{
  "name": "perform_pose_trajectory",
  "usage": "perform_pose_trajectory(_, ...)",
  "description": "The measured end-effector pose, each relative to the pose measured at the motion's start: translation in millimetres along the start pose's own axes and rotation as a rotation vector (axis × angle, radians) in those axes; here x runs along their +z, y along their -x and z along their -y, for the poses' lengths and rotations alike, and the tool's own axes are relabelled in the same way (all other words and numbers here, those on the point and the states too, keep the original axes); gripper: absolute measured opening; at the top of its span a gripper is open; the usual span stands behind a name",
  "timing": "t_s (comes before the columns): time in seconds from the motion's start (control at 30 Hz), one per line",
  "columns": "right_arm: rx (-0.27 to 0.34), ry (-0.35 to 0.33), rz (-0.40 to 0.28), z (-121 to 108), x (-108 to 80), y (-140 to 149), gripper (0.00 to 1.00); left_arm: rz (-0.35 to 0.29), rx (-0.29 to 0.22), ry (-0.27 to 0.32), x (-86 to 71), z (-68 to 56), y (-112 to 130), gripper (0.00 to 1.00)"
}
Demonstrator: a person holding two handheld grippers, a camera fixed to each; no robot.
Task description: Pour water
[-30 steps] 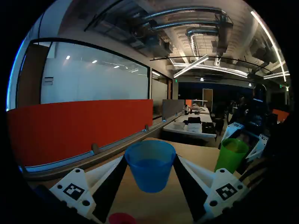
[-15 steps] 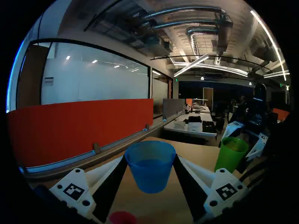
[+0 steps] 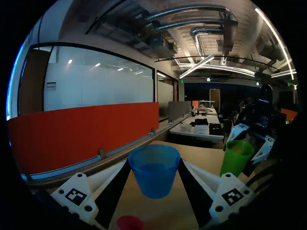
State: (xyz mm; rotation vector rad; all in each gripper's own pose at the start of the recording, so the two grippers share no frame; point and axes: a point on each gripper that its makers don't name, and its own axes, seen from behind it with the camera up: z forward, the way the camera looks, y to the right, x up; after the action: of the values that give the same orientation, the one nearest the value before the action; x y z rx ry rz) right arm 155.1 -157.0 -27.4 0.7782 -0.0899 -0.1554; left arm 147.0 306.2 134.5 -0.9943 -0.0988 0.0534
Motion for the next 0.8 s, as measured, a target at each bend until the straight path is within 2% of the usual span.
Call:
perform_pose_trajectory(0.4,-0.013,-0.023,0.002,7,4.7,-4,0.92,-0.011,0.023,-0.036,-18.8,6.0,-6,0.86)
perform_pose_trajectory(0.8,-0.020,-0.062,0.003,16,14.7,-5,0.92,-0.021,0.057,-0.084,-46.5,14.7,-14,0.86)
